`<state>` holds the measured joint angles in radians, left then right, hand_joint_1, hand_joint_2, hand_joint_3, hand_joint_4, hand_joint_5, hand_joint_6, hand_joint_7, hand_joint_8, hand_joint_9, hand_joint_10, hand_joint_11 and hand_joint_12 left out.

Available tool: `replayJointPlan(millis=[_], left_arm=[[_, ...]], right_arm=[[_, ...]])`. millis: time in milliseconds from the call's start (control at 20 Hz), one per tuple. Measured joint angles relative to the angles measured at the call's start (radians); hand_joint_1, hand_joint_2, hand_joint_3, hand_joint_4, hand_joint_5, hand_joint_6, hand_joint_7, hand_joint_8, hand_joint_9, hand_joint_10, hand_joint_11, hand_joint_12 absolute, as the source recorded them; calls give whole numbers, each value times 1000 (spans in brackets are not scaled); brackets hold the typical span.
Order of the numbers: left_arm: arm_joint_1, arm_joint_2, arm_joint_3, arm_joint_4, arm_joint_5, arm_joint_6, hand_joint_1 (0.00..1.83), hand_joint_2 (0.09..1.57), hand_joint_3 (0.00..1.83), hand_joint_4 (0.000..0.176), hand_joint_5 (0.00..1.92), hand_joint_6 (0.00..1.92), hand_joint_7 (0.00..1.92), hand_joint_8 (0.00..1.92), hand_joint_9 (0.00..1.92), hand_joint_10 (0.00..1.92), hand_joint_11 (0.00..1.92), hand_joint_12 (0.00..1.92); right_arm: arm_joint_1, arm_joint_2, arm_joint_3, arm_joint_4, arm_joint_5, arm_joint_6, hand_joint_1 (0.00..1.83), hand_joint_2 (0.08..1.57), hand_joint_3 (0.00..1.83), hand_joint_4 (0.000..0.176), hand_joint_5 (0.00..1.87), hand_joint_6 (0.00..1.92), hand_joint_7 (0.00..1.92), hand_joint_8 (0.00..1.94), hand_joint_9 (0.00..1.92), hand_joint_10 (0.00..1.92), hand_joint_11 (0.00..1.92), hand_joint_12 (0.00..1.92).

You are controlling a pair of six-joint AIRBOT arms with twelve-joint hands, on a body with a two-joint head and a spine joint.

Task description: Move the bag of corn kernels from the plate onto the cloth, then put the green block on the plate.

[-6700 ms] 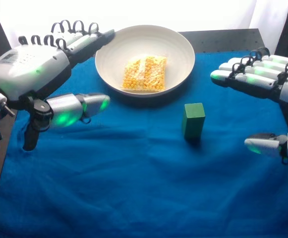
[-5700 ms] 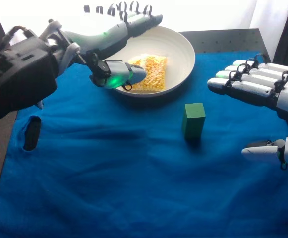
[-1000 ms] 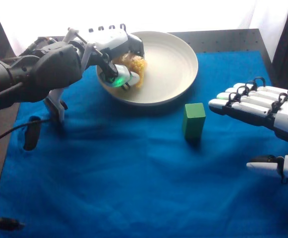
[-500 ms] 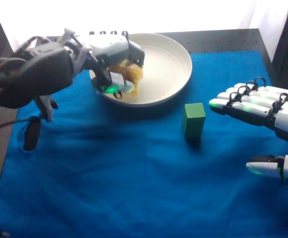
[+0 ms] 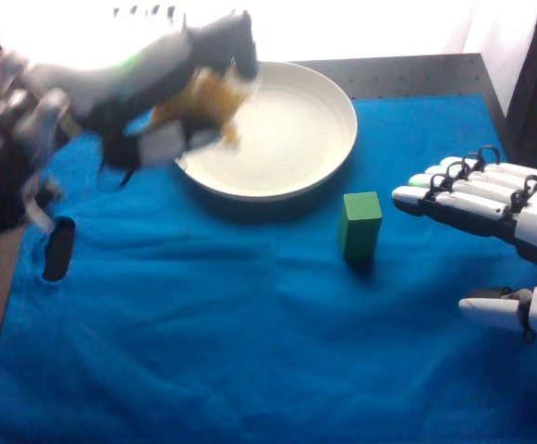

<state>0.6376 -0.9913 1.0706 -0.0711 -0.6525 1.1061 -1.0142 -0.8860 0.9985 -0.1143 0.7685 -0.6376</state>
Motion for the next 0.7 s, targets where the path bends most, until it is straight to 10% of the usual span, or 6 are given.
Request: replayJointPlan(millis=[300,350,400,450,500,700], left_arm=[[224,51,-110,17,-109,-78,1204,1433,0,0,423,1816,306,1847,462,1850,325,1720],[242,40,-110,-6,-109,-78,1022,1413,0,0,458,1743,150,1375,258,1523,275,1644],[259,29,-103,-28,-112,-93,947,1320,0,21,167,1259,114,815,96,896,54,1332],[275,28,-103,-41,-115,-99,765,1216,0,99,42,646,22,275,18,289,10,739],[297,28,-106,-60,-125,-99,649,1131,0,120,53,212,4,54,3,57,1,363],[361,50,-142,-101,-193,-101,466,940,0,175,0,0,0,0,0,0,0,0]], right_arm=[[-1,1,-6,6,3,0,704,1298,1,24,0,0,0,0,0,0,0,0],[-1,1,-6,12,3,0,732,1290,0,18,0,0,0,0,0,0,0,0],[-1,1,-6,13,4,0,725,1291,0,2,0,0,0,0,0,0,4,2],[-1,1,-6,12,4,0,703,1294,0,10,0,0,0,0,0,0,16,8],[-1,1,-8,13,4,0,693,1293,0,10,0,0,0,0,0,0,20,12],[-1,12,-19,10,6,0,696,1287,0,42,0,0,0,0,0,0,0,0]])
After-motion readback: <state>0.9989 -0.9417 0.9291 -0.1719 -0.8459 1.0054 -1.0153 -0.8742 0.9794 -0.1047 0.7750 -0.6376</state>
